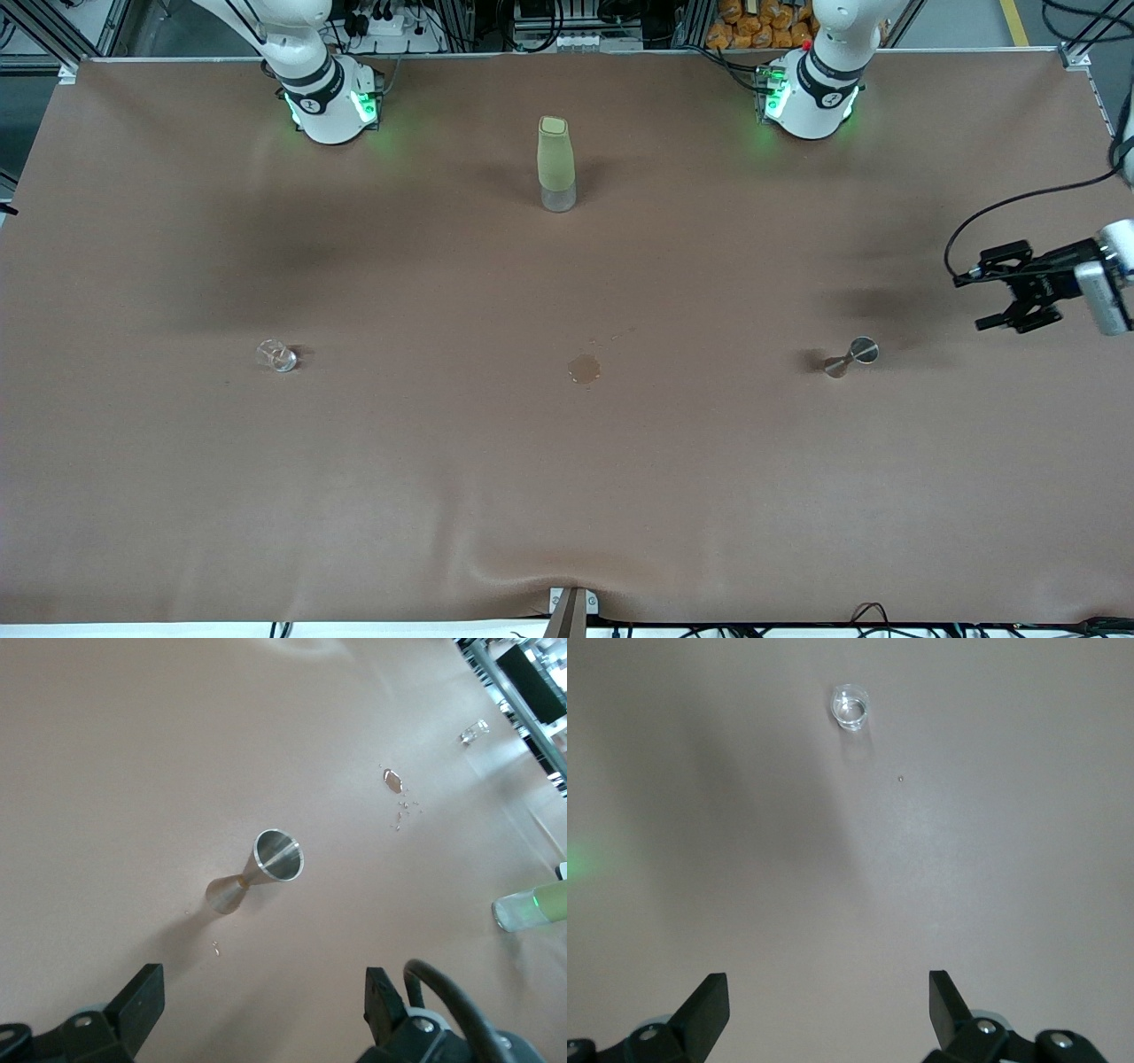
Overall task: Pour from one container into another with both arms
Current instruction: 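Move the left gripper to the jigger while the right gripper approaches the glass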
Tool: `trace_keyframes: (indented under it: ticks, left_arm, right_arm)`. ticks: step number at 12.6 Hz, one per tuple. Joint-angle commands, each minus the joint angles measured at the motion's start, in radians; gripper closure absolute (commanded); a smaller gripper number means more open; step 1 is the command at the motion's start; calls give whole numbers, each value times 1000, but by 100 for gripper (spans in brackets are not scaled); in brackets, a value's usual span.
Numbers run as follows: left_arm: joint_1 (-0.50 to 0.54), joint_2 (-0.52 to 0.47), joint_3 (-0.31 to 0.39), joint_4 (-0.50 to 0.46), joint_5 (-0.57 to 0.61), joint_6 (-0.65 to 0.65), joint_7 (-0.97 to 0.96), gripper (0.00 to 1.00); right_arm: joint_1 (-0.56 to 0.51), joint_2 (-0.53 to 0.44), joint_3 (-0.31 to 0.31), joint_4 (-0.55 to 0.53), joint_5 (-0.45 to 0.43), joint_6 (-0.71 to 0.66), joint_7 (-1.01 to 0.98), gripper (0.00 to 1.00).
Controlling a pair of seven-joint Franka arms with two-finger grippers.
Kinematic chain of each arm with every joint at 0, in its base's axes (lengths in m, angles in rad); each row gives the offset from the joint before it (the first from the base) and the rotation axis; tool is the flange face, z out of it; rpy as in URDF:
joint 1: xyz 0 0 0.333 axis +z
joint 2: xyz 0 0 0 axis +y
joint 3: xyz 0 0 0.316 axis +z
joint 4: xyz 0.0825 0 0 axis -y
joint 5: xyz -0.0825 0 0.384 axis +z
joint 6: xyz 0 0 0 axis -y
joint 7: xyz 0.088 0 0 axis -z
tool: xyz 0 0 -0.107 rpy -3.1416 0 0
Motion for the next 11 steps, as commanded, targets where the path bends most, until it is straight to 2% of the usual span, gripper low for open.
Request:
trace_keyframes:
  ticks: [1,3,5,9,11]
  left_arm:
    - [15,75,-8,17,-63,3,144,0]
    - [28,99,-8,14,-67,-3,276,0]
    - [68,184,-14,32,-80,-8,432,0]
    - [75,358,-18,110,-217,-29,745,0]
    - [67,432,-20,155,-263,-86,830,2]
  right_arm:
    - [-19,7,-11,-49,109,9,-110,0]
    - [-18,53,-44,-96,230,11,-217,0]
    - [-10,144,-80,-100,356,8,-363,0]
    - [-10,335,-129,-100,623,-8,-684,0]
    - [-9,430,-145,-100,766,-17,-843,0]
